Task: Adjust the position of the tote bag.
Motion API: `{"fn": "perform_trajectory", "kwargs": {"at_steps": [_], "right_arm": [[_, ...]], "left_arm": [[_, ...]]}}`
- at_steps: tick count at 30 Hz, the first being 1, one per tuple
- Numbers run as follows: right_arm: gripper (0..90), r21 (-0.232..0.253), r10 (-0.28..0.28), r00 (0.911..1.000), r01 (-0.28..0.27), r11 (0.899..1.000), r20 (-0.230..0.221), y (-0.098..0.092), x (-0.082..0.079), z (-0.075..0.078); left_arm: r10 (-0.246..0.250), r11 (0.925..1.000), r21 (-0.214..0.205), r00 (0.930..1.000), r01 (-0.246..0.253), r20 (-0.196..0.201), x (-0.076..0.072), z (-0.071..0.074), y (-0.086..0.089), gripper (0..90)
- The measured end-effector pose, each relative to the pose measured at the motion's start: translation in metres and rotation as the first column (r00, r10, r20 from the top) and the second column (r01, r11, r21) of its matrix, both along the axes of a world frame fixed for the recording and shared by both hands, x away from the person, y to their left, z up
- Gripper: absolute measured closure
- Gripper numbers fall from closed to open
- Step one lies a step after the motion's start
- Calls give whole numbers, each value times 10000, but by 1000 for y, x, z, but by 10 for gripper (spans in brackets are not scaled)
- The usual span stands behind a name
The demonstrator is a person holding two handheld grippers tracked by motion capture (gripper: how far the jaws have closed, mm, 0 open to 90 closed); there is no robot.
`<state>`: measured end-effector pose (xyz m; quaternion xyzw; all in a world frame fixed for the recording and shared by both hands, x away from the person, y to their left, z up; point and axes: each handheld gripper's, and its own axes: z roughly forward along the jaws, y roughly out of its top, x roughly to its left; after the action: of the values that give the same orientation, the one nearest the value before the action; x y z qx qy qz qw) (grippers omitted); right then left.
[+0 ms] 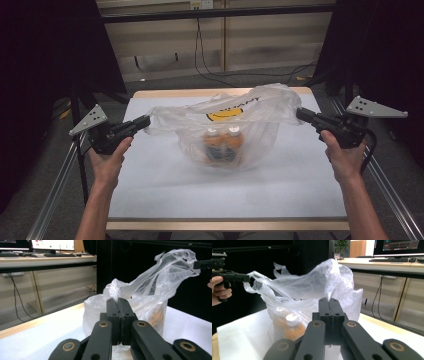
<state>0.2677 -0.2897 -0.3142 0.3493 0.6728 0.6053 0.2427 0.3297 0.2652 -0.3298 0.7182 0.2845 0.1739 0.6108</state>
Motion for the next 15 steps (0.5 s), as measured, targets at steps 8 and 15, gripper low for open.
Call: {"fn": "perform_trajectory", "kwargs": {"at_steps": [8, 15], "right_arm": [[900, -379, 99, 9984, -120, 9992, -558, 6, 0, -18], [900, -479, -212, 9914, 151, 9987, -1294, -3, 2, -47]], "left_arm": [[98, 9995, 312, 9990, -85, -431, -1, -17, 6, 893], [217, 9987, 479, 9941, -166, -1064, 5, -40, 11, 895]]}}
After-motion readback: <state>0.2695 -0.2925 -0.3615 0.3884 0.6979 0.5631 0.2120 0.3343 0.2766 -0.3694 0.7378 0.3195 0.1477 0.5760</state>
